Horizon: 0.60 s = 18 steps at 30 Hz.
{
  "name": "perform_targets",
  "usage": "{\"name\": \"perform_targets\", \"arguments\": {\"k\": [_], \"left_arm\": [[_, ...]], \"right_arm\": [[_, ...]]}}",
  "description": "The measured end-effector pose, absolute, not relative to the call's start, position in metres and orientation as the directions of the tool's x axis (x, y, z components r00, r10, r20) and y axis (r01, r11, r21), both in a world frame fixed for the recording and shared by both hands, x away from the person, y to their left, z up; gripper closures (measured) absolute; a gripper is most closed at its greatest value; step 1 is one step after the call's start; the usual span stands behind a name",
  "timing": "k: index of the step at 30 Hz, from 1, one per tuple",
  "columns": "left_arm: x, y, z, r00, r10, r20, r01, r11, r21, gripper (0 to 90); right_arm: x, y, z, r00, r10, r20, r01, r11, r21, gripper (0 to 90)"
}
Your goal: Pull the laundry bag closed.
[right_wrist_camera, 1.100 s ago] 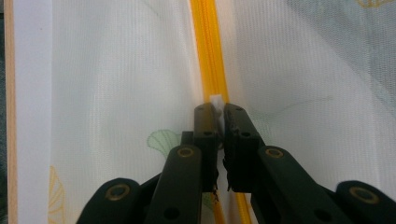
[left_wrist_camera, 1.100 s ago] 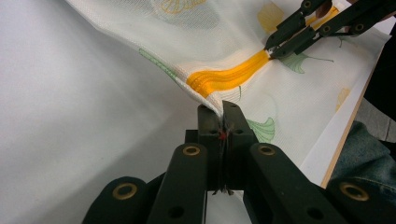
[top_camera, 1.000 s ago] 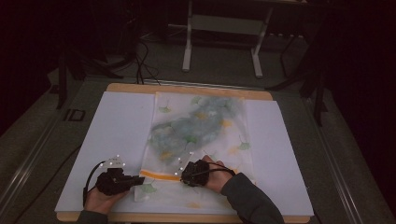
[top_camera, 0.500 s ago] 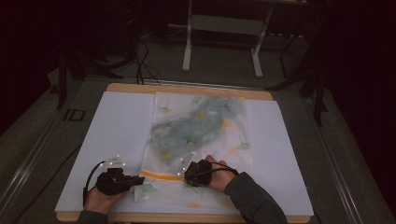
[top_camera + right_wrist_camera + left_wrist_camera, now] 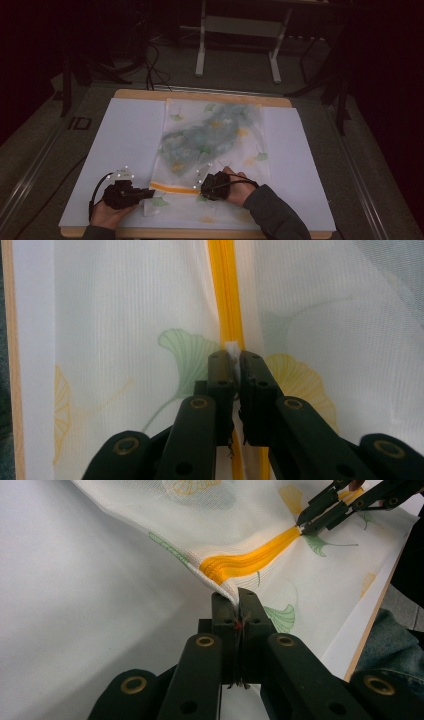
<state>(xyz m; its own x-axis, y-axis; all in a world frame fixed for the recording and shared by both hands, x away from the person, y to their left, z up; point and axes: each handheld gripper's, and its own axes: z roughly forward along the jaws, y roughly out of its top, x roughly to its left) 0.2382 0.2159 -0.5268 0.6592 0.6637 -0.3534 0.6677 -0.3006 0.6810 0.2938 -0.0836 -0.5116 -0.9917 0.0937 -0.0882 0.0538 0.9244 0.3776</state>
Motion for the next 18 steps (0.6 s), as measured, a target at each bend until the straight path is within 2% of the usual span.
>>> {"name": "perform_targets", "arguments": {"k": [18], "left_arm": [[0.238,0.216,-0.527,0.660,0.663,-0.354,0.667,-0.300,0.682,88.5]], "right_arm": [[0.294,-0.097,-0.511,-0.991,0.106,-0.088,0.066,0.925,0.375,84.7]]}}
